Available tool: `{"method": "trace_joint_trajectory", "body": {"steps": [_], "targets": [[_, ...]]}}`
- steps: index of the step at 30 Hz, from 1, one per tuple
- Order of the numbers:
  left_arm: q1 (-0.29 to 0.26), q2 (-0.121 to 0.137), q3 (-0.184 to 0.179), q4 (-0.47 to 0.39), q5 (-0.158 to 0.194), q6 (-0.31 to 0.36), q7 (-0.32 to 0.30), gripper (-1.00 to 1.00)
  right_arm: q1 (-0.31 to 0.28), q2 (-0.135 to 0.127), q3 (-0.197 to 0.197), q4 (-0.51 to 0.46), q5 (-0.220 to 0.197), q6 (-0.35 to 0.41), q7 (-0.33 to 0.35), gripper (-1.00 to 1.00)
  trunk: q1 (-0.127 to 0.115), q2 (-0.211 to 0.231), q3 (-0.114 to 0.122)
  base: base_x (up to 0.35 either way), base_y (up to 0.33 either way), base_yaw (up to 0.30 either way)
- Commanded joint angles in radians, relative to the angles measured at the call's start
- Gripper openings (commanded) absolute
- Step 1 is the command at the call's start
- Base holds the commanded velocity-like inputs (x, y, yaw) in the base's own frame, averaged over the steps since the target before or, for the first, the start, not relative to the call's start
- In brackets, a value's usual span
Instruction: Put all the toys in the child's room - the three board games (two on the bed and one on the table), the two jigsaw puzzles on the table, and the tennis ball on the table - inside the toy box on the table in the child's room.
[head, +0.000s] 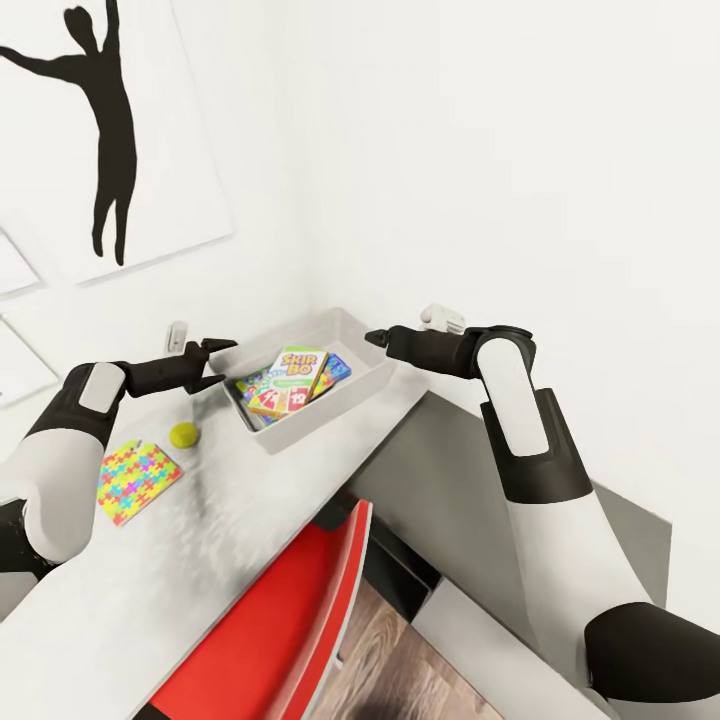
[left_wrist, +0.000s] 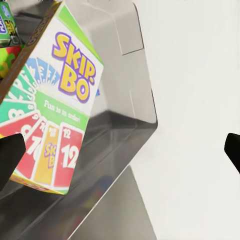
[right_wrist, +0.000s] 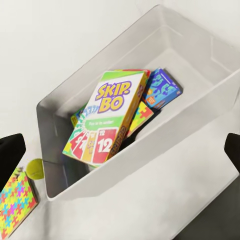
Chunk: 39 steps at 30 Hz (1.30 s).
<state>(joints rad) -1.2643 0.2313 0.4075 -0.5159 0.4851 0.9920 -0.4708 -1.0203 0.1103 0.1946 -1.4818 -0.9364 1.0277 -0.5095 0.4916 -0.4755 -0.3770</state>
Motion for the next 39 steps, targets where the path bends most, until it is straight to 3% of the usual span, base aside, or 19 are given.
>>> {"method": "trace_joint_trajectory", "body": {"steps": [1, 39], "targets": [[-0.001, -0.001, 0.005, 0.0, -0.008, 0.005, -0.006, 1.0, -0.001, 0.0, 0.0, 0.0, -0.01, 0.002, -0.01, 1.0, 0.001, -0.002, 0.0, 0.0, 0.0, 0.0], [-0.001, -0.001, 0.005, 0.0, -0.006, 0.008, -0.012, 1.0, 0.0, 0.0, 0.0, 0.0, -0.012, -0.021, -0.01, 1.0, 0.001, -0.002, 0.063, 0.0, 0.0, 0.0]]}}
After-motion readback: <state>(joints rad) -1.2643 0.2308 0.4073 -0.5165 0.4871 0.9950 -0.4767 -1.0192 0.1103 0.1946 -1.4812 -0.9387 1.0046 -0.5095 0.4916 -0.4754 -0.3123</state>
